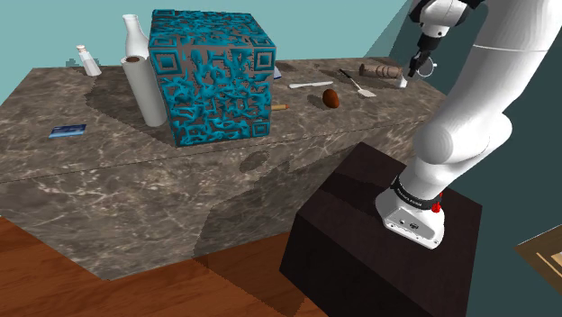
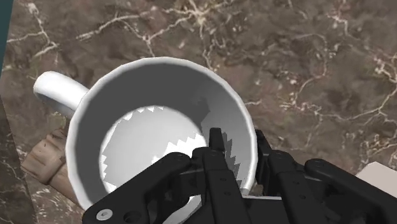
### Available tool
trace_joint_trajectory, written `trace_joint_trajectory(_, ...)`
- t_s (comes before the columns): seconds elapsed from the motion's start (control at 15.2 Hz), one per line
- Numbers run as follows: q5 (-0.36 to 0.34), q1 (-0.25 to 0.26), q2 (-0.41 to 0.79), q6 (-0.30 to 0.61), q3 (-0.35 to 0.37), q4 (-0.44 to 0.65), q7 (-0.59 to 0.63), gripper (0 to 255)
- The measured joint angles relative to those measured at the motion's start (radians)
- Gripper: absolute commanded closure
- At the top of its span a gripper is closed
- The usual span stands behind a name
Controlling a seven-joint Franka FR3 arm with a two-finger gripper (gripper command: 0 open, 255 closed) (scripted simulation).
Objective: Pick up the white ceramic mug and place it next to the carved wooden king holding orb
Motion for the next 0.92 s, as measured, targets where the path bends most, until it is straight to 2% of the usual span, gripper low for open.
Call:
trace_joint_trajectory(0.33,0.035,-0.015,0.046,0.036,0.014,-0.023,-0.021,255)
trace_joint_trajectory(0.73,0.040,-0.017,0.050,0.048,0.015,-0.032,-0.025,255)
trace_joint_trajectory(0.79,0.040,-0.017,0.050,0.049,0.015,-0.032,-0.025,0)
trace_joint_trajectory(0.92,0.041,-0.016,0.054,0.051,0.016,-0.034,-0.024,0)
